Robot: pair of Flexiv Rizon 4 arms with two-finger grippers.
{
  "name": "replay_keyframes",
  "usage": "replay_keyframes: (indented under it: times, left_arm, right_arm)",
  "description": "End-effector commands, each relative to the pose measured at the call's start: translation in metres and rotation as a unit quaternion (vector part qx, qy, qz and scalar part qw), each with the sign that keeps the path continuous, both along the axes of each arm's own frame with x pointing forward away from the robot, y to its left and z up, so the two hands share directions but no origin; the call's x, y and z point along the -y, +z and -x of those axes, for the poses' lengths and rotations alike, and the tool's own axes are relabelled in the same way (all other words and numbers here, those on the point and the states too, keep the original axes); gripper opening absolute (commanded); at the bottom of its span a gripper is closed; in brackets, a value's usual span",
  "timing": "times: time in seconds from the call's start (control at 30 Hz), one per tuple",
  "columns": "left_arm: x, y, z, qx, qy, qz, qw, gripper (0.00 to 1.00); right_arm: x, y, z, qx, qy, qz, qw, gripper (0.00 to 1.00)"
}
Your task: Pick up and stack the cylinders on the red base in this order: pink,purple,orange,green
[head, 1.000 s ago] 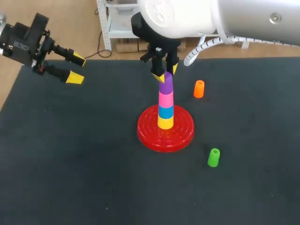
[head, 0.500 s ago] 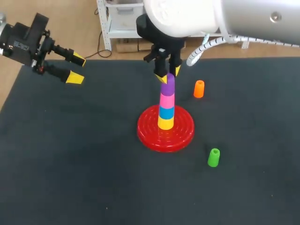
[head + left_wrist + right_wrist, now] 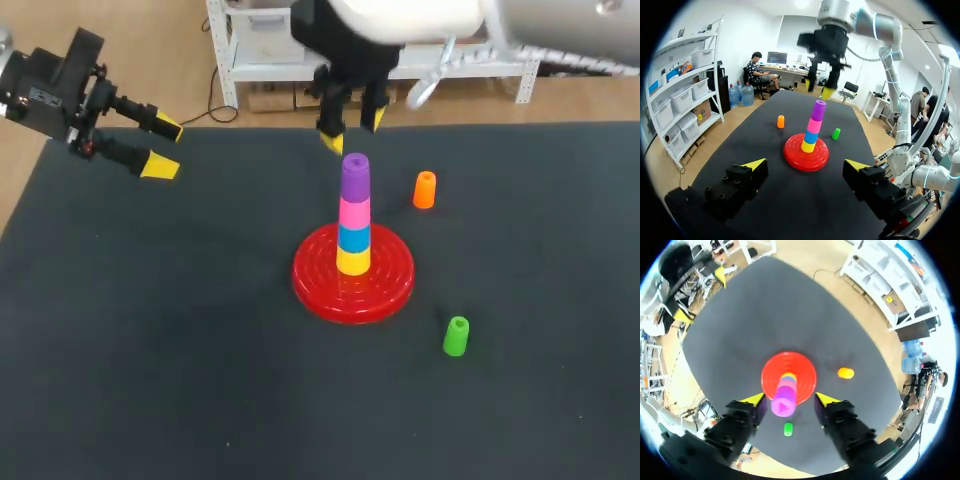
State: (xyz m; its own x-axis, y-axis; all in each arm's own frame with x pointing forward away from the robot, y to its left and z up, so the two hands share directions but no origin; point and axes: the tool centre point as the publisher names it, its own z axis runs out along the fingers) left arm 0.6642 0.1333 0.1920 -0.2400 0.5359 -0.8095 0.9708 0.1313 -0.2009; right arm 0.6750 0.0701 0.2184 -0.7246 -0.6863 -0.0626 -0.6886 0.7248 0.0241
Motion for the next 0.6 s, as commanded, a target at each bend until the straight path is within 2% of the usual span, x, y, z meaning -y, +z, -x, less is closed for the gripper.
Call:
replay_keyframes:
  times: [0.03, 0.2, 0.4, 0.53, 0.6]
  left_arm:
    - [-0.001, -0.001, 0.001, 0.002, 0.0, 0.002, 1.0, 1.0]
    - [-0.001, -0.001, 0.001, 0.002, 0.0, 0.002, 1.0, 1.0]
    - [-0.001, -0.001, 0.001, 0.002, 0.0, 0.002, 1.0, 1.0]
    - [-0.001, -0.001, 0.001, 0.002, 0.0, 0.002, 1.0, 1.0]
    - [-0.001, -0.001, 0.001, 0.002, 0.0, 0.002, 1.0, 1.0]
  right_arm:
    - [0.027, 0.026, -0.02, 0.023, -0.021, -0.02, 0.999, 1.0]
    - [0.067, 0.023, -0.067, 0.038, -0.07, -0.003, 0.997, 1.0]
    - [0.119, -0.01, -0.113, 0.029, -0.121, 0.02, 0.992, 1.0]
    - [0.141, -0.037, -0.127, 0.019, -0.128, 0.027, 0.991, 1.0]
    - [0.145, -0.05, -0.127, 0.013, -0.124, 0.034, 0.992, 1.0]
